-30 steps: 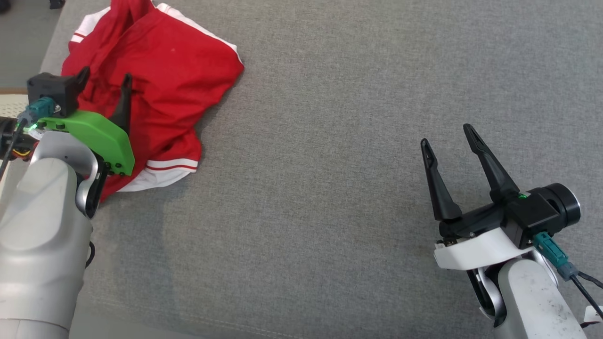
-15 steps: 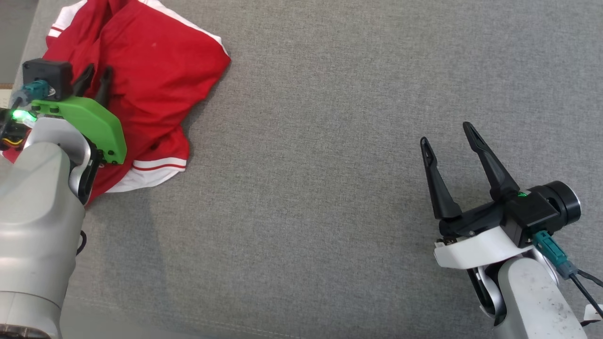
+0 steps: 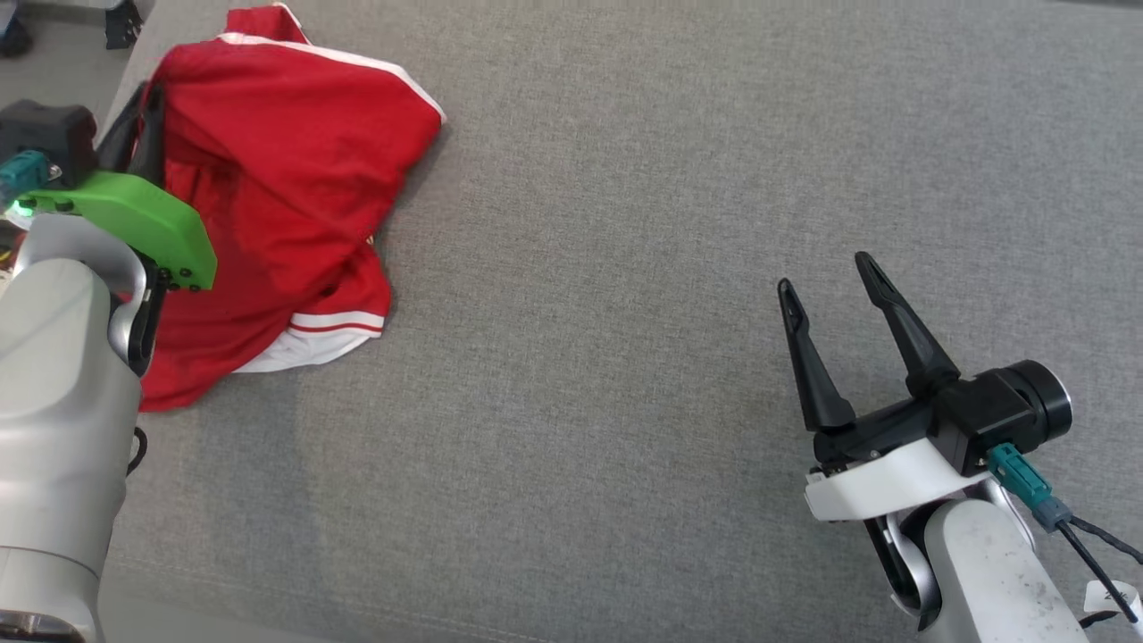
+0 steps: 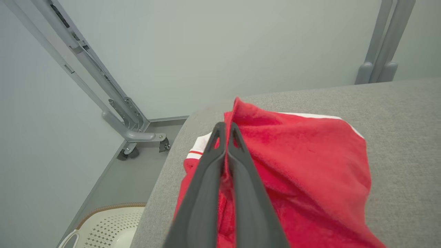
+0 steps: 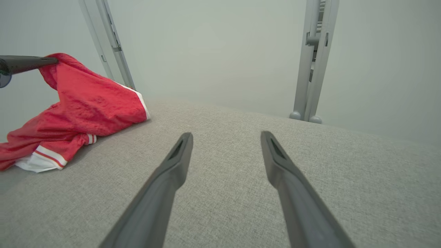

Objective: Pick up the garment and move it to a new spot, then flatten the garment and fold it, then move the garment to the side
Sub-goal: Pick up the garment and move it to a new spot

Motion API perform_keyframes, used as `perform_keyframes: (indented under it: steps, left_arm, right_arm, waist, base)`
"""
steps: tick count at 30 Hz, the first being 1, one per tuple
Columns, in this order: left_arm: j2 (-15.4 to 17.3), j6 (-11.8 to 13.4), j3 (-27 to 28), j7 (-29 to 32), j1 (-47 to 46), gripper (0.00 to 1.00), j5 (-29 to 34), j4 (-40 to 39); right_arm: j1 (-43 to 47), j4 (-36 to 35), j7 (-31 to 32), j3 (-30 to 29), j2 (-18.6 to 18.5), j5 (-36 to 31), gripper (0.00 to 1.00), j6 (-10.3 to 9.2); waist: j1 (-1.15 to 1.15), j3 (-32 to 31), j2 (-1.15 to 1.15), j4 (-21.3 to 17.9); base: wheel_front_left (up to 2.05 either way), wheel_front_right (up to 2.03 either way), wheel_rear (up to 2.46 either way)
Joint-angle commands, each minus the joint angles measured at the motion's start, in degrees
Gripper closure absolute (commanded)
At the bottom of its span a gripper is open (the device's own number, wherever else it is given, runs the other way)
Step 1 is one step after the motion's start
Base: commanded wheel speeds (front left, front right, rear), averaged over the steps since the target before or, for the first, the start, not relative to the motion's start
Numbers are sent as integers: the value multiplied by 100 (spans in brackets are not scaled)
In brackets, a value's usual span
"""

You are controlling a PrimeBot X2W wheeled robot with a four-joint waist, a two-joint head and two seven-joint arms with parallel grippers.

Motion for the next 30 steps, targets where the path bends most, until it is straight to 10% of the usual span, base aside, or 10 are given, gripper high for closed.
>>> perform_keyframes:
  steps: [1,18,30]
  left_arm:
    - [58,67,73,-72,-44,100,-60,-144]
    - [297,555,826,-149,1389,100,394,-4365]
    - [-101,642,294,294,1208,100,515,-5369]
  right_arm:
    - [50,25,-20,13,12,38,0,-2]
    - [201,139,-20,30,188,371,0,-2]
    - [39,51,-19,109,186,677,0,-2]
  waist:
    - [-1,-225,0,22]
    - [-1,-1196,0,-275]
    - [-1,-1081,0,-947]
  base:
    - [0,0,0]
    - [0,0,0]
    - [0,0,0]
